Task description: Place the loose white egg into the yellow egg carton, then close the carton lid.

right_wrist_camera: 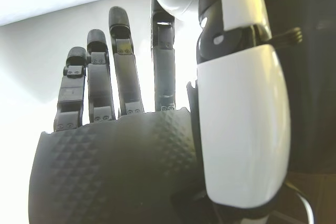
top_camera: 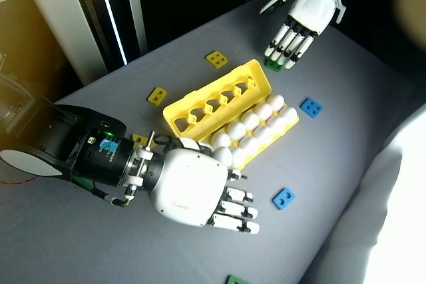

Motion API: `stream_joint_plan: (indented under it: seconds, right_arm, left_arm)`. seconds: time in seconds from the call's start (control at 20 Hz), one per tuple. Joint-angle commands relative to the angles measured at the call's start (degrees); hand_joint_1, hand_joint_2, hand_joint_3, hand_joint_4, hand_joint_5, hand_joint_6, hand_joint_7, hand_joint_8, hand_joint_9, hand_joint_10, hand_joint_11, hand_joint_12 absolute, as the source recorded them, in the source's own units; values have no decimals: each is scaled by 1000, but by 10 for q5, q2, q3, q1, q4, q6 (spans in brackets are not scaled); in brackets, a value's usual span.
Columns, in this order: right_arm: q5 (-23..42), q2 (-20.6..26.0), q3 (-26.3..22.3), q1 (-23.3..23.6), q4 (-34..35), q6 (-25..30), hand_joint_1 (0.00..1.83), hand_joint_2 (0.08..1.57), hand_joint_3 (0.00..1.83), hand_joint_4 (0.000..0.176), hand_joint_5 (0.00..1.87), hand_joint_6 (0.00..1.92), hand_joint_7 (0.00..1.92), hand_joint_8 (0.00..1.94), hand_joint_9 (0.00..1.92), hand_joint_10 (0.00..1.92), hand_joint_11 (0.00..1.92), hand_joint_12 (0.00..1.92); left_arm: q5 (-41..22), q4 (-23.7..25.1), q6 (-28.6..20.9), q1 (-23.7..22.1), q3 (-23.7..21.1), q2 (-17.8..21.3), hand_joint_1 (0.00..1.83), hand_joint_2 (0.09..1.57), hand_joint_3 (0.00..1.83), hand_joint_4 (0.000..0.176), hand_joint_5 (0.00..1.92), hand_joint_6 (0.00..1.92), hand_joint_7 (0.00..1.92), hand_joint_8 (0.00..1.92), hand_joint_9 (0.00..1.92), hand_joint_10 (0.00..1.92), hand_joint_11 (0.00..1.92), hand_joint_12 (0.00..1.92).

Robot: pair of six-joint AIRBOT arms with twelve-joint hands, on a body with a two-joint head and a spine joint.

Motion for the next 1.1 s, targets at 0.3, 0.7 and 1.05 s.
stream_joint_plan:
  seconds: [0.3, 0.7, 1.05]
  right_arm:
    - [59, 1, 0, 0, 7, 3, 1052, 1057, 0, 176, 1102, 785, 457, 10, 210, 5, 0, 0]
    - [59, 0, 0, 0, 7, 3, 1034, 1076, 1, 176, 1050, 861, 389, 0, 153, 0, 0, 0]
    - [59, 1, 0, -2, 7, 2, 804, 990, 0, 174, 859, 53, 436, 0, 188, 1, 0, 0]
  left_arm:
    - [-29, -35, -3, -3, 2, 10, 0, 1184, 1, 0, 586, 1, 615, 0, 552, 0, 6, 817]
    - [-28, -35, -3, -4, 0, 11, 0, 1183, 0, 0, 578, 1, 611, 2, 548, 2, 0, 812]
    - [-26, -35, -3, -4, 0, 12, 0, 1187, 1, 0, 594, 5, 628, 7, 569, 9, 17, 815]
